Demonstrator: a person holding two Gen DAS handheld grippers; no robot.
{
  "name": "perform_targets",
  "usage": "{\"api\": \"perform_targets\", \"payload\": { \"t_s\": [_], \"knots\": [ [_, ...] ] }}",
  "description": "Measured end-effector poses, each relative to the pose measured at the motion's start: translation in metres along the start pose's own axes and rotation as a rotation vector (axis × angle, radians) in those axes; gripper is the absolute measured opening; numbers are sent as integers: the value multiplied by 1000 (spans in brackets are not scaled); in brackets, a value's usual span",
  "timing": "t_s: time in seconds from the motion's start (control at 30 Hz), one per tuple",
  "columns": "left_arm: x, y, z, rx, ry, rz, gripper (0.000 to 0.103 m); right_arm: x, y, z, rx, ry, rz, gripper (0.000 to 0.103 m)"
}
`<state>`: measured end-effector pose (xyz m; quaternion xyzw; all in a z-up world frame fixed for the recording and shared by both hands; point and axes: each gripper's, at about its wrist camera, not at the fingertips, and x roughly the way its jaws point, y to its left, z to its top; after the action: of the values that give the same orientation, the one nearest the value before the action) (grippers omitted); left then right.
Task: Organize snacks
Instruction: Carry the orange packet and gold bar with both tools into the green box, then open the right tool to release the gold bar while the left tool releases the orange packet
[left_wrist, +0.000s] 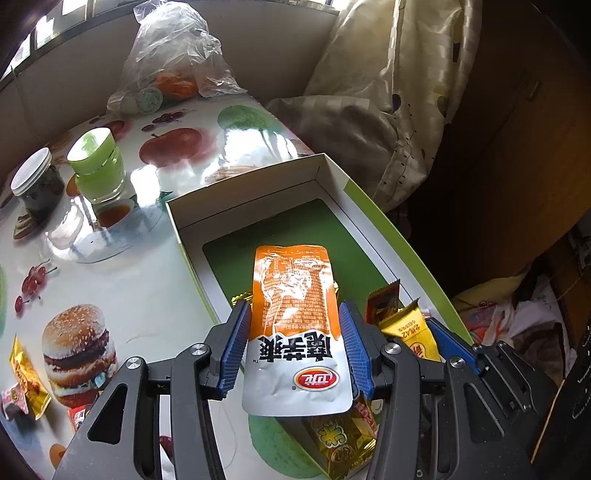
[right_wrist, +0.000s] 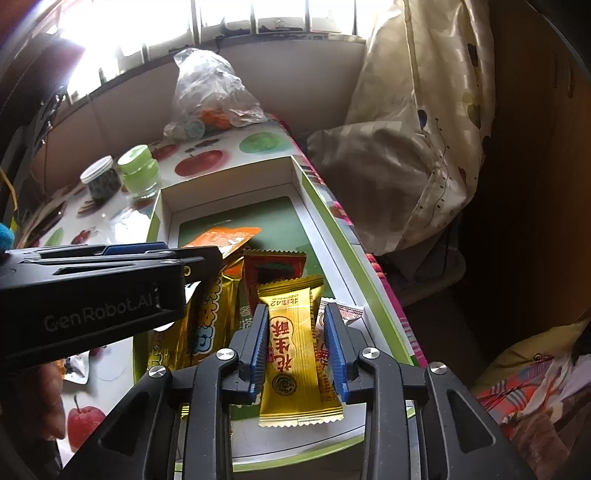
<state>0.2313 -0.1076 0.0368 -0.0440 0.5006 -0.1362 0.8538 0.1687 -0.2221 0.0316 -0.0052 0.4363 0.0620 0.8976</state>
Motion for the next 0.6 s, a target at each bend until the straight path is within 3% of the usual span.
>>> {"api": "perform_targets", "payload": {
  "t_s": [0.3, 0.6],
  "knots": [
    [6, 2, 1, 9, 5, -15, 52, 1, -2, -1, 13, 8, -13, 48],
    [-3, 4, -4, 11, -10, -19, 53, -5, -3, -3, 34, -2, -20, 54]
  ]
}}
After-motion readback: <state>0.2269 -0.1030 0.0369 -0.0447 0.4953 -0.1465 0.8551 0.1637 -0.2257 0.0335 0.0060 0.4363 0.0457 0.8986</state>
